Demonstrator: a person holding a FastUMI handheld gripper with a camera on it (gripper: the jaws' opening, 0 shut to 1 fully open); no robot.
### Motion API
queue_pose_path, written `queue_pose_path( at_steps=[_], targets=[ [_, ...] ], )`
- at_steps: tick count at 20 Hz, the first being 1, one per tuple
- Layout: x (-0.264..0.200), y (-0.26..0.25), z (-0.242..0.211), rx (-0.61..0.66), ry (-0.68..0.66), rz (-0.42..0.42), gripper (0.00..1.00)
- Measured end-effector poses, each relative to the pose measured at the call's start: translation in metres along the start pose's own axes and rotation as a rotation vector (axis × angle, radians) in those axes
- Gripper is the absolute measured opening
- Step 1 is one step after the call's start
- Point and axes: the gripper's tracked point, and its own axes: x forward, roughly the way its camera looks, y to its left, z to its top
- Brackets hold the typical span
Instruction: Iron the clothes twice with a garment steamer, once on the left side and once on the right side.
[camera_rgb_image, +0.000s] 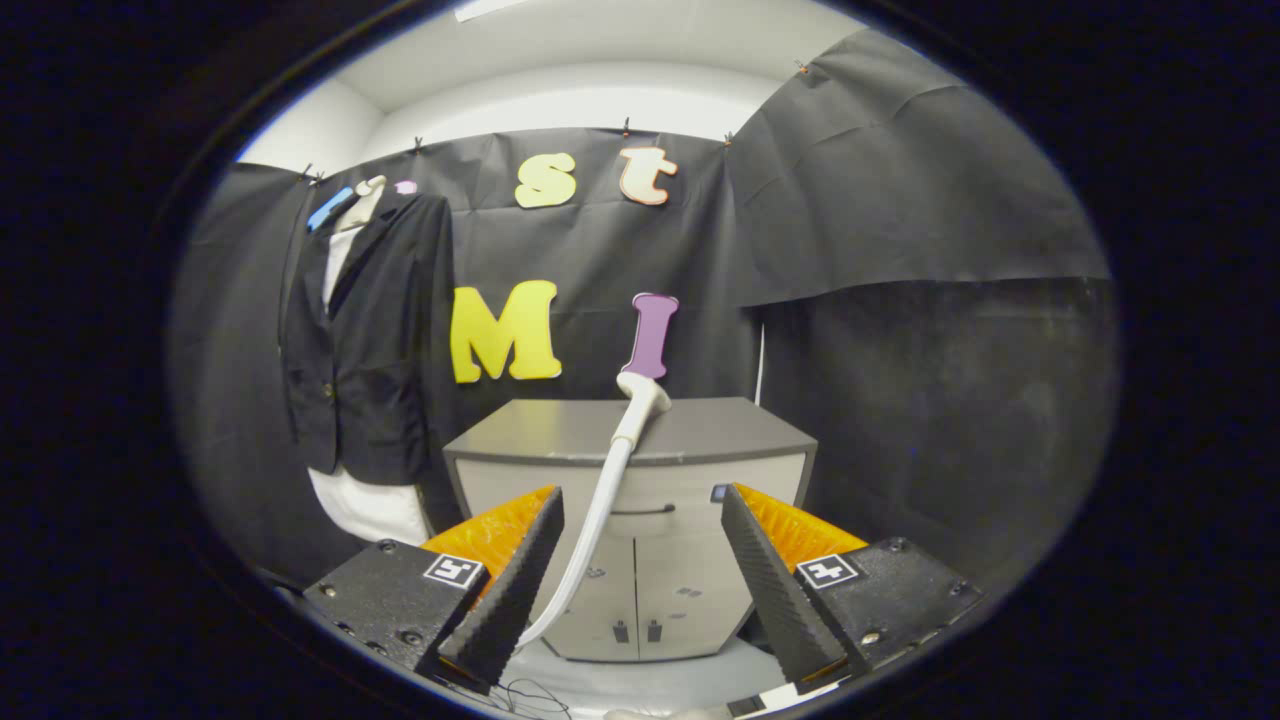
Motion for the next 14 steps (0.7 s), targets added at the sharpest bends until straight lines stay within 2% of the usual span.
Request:
queue_pose_path(
  at_steps=[6, 11, 14],
  targets=[
    [0.108, -0.009, 0.029, 0.024, 0.071, 0.012, 0.99],
    [0.186, 0.005, 0.013, 0.035, 0.239, 0.063, 0.98],
    [0.224, 0.01, 0.005, 0.045, 0.293, 0.078, 0.96]
  ],
)
